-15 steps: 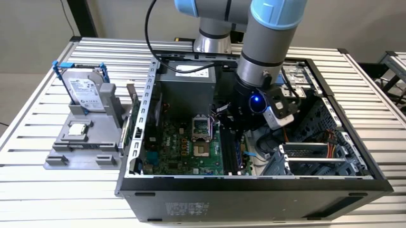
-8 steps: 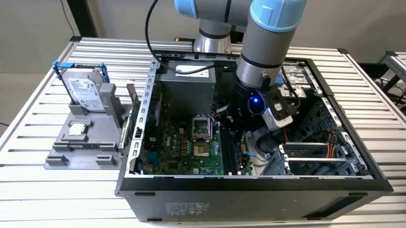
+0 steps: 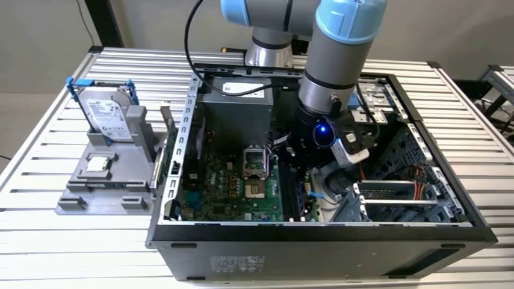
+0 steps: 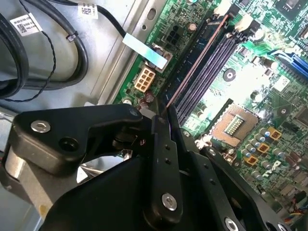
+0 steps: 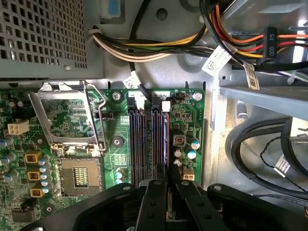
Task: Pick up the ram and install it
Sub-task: 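Insert the ram into the slot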
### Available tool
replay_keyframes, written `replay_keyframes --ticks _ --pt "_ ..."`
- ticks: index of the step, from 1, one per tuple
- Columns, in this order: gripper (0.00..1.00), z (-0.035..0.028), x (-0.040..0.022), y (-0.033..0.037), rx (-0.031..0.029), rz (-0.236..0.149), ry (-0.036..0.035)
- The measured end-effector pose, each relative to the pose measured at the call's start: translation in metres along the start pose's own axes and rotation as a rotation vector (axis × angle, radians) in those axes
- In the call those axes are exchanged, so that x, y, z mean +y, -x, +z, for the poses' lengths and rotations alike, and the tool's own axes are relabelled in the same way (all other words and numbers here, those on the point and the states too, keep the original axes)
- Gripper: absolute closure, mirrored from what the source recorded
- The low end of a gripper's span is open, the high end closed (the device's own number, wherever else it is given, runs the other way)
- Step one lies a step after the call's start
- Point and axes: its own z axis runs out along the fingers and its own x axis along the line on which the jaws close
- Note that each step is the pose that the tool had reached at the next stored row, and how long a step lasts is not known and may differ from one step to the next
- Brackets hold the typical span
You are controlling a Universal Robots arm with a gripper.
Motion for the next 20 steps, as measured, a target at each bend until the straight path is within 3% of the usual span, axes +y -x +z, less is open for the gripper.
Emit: replay_keyframes --ticks 1,3,9,11,12,20 --pt "0.00 0.0004 0.0001 0.0000 -0.0001 0.000 0.0001" --pt "0.00 -0.0035 -0.0008 0.0002 0.0028 0.000 -0.0028" --pt "0.00 -0.0295 -0.0038 -0.0003 0.0042 0.002 -0.0032" --pt "0.00 -0.0298 -0.0042 -0.0004 0.0044 0.002 -0.0023" --pt "1.00 -0.0298 -0.0046 -0.0004 0.0043 0.002 -0.0019" --pt "1.00 -0.0298 -0.0046 -0.0004 0.0045 0.002 -0.0020"
